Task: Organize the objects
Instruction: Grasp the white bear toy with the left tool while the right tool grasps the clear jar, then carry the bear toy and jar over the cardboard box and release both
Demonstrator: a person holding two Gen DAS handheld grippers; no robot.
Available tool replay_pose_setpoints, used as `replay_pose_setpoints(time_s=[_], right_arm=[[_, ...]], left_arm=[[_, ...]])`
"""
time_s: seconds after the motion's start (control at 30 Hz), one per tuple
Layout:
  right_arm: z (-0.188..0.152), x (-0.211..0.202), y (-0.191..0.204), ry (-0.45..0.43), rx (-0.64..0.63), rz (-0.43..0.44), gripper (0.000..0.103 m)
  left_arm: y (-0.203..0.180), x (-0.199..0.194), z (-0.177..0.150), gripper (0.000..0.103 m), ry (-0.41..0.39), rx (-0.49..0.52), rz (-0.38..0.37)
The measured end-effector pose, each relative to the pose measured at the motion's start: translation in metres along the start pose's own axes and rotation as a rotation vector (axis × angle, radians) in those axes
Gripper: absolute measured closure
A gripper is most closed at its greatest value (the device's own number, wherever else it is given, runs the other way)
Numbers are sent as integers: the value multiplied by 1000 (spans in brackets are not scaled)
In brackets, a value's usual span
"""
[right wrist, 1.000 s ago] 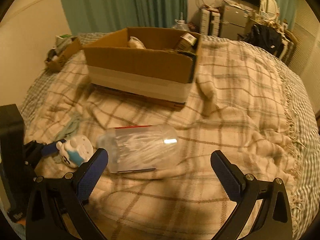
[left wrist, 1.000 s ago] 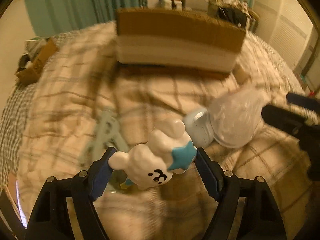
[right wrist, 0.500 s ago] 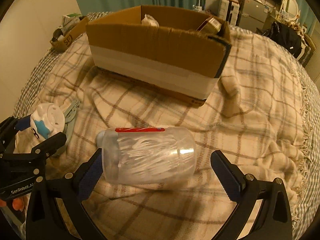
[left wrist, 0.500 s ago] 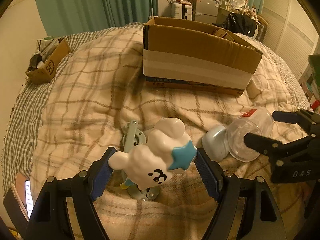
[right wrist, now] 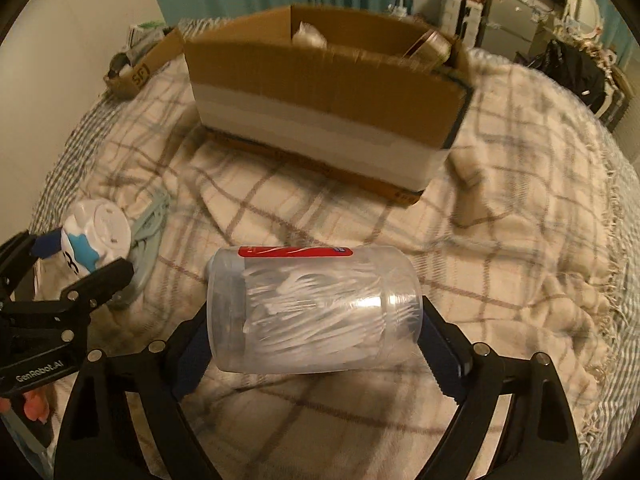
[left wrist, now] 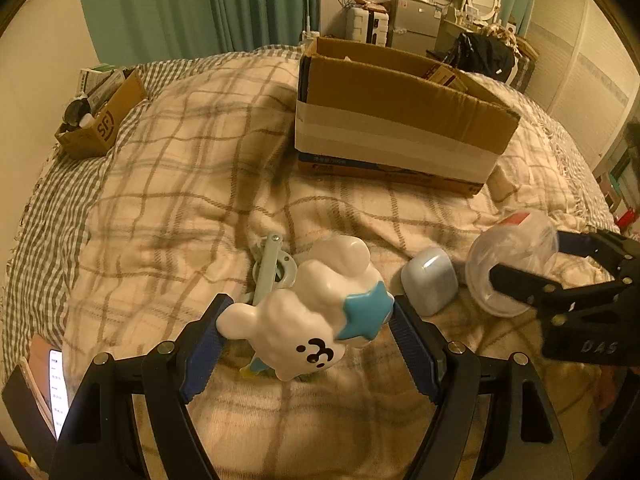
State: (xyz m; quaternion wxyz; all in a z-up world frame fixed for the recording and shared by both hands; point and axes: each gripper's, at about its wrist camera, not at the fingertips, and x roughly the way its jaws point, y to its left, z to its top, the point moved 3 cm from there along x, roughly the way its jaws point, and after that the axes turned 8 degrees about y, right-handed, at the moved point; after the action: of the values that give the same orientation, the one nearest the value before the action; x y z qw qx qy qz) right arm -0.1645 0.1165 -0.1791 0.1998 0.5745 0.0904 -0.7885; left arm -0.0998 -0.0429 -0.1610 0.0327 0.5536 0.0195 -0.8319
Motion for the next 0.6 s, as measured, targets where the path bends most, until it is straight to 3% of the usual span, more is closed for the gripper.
replay_pose_setpoints(time_s=[0.33, 0.6], right_arm=[[-9, -84, 9, -123, -55, -84, 13], [-3, -164, 14, -258, -95, -157, 13]], left_arm=[[-2, -38, -5, 22, -35, -42, -58], [-8, -83, 24, 22, -105, -42, -97]])
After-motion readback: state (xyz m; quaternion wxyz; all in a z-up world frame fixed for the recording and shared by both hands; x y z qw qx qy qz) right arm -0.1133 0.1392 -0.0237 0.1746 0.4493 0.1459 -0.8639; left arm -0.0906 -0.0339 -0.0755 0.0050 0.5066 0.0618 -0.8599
